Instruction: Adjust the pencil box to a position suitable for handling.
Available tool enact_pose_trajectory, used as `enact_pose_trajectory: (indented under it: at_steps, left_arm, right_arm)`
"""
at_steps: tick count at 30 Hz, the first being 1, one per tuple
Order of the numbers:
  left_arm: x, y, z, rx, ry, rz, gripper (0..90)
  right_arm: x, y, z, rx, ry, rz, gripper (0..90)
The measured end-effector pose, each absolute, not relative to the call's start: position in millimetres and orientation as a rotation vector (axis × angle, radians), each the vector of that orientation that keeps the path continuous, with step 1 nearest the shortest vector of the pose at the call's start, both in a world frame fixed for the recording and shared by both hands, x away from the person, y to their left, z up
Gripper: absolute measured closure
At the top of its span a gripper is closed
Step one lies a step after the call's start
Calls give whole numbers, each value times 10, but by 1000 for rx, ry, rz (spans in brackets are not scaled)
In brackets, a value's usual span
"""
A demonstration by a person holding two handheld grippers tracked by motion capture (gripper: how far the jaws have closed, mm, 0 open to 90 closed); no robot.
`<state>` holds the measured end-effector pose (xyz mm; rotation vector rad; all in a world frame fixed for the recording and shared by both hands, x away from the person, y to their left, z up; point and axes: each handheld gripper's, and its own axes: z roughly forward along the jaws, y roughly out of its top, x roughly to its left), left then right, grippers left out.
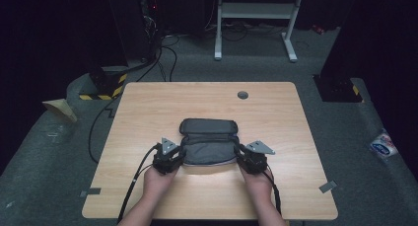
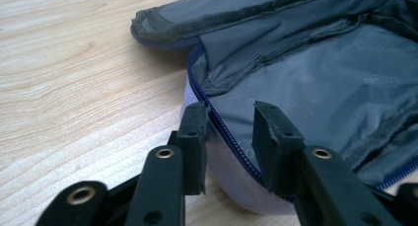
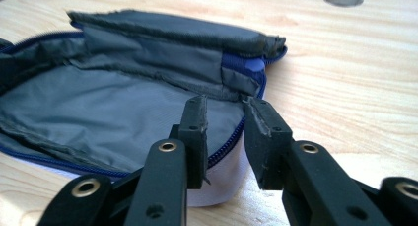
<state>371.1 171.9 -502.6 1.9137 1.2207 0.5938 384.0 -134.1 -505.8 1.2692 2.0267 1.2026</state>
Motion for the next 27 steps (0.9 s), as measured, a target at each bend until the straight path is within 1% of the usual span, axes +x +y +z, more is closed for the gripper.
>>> enact_pose_trajectory:
  at_steps: [1,2,3,4,5,6,8,10,14,15,19,23,24,26,27]
  left_arm:
    - [3698,1733,-5010,1902,1211,593,597]
    - [3685,1740,-4998,1889,1209,589,597]
    - [3669,1754,-4975,1878,1201,596,590]
    - [3653,1777,-4949,1866,1184,603,550]
    - [3653,1777,-4949,1866,1184,603,527]
    - [3645,1795,-4936,1860,1169,611,527]
    - [3636,1853,-4921,1867,1158,624,475]
    - [3629,1907,-4913,1863,1154,613,447]
    - [3619,2073,-4925,1874,1146,598,429]
    - [3619,2148,-4941,1866,1160,590,403]
    - [3604,2261,-4964,1870,1177,575,351]
    - [3562,2395,-4994,1912,1177,598,341]
    - [3554,2424,-5003,1917,1179,600,325]
    - [3532,2507,-5024,1925,1186,593,324]
    - [3507,2589,-5035,1937,1179,592,326]
  right_arm:
    - [3817,-1349,-5027,1260,2018,1216,672]
    - [3817,-1349,-5027,1260,2018,1216,672]
    - [3810,-1353,-5014,1264,2018,1220,654]
    - [3803,-1380,-4981,1263,2010,1232,629]
    - [3803,-1380,-4981,1263,2010,1232,629]
    - [3802,-1391,-4973,1265,2005,1236,620]
    - [3793,-1435,-4950,1279,1994,1241,592]
    - [3779,-1481,-4930,1285,1984,1244,572]
    - [3754,-1616,-4898,1295,1952,1231,547]
    - [3752,-1679,-4900,1310,1951,1214,546]
    - [3743,-1797,-4929,1328,1949,1183,542]
    - [3727,-1877,-4966,1322,1956,1152,529]
    - [3711,-1932,-4989,1329,1953,1135,523]
    - [3691,-2006,-5017,1330,1952,1117,516]
    - [3665,-2089,-5046,1345,1956,1099,527]
